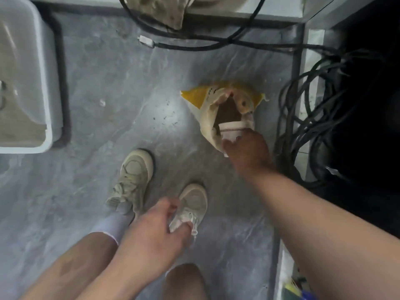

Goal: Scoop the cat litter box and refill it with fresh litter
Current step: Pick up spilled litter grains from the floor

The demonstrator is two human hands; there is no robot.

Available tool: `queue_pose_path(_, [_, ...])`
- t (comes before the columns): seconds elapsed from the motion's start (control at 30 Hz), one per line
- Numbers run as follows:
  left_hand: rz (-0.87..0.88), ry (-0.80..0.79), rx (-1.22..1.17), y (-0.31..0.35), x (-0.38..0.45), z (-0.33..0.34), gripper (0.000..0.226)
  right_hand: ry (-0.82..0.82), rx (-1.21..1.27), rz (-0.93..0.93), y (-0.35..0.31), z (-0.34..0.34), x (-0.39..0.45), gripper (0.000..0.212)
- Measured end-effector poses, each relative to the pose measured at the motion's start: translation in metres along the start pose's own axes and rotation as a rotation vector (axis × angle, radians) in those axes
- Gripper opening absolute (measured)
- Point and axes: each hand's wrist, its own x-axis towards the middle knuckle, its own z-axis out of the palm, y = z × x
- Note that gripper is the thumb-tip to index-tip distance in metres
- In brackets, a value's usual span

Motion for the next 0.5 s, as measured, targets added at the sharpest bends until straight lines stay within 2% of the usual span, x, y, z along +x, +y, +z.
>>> queue_pose_path(0.1, [0.007,-0.025,0.024,-0.002,0.017,0.003,0.044,-0.054,-0.142,-0.05,-0.009,0.017,0.024,0.058])
queue_pose_path(0.2, [0.005,0.009,-0.034,-0.001,0.027,0.005,0.058,-0.149,-0.18,0.01,-0.021,0.024,0.047,0.073])
queue_pose_path(0.23, [0.007,0.028,-0.05,-0.002,0.029,0.004,0.062,-0.179,-0.187,0.021,-0.026,0.024,0.053,0.07])
queue_pose_path(0.33, [0.013,0.03,-0.092,-0.007,0.035,0.001,0.06,-0.201,-0.195,-0.018,-0.035,0.025,0.067,0.041])
queue_pose_path(0.43, [0.005,0.031,-0.103,-0.009,0.038,-0.007,0.056,-0.206,-0.236,-0.047,-0.039,0.028,0.076,0.038])
queue_pose_path(0.5, [0.01,0.061,-0.142,-0.01,0.039,-0.014,0.044,-0.221,-0.265,-0.032,-0.041,0.035,0.082,0.04])
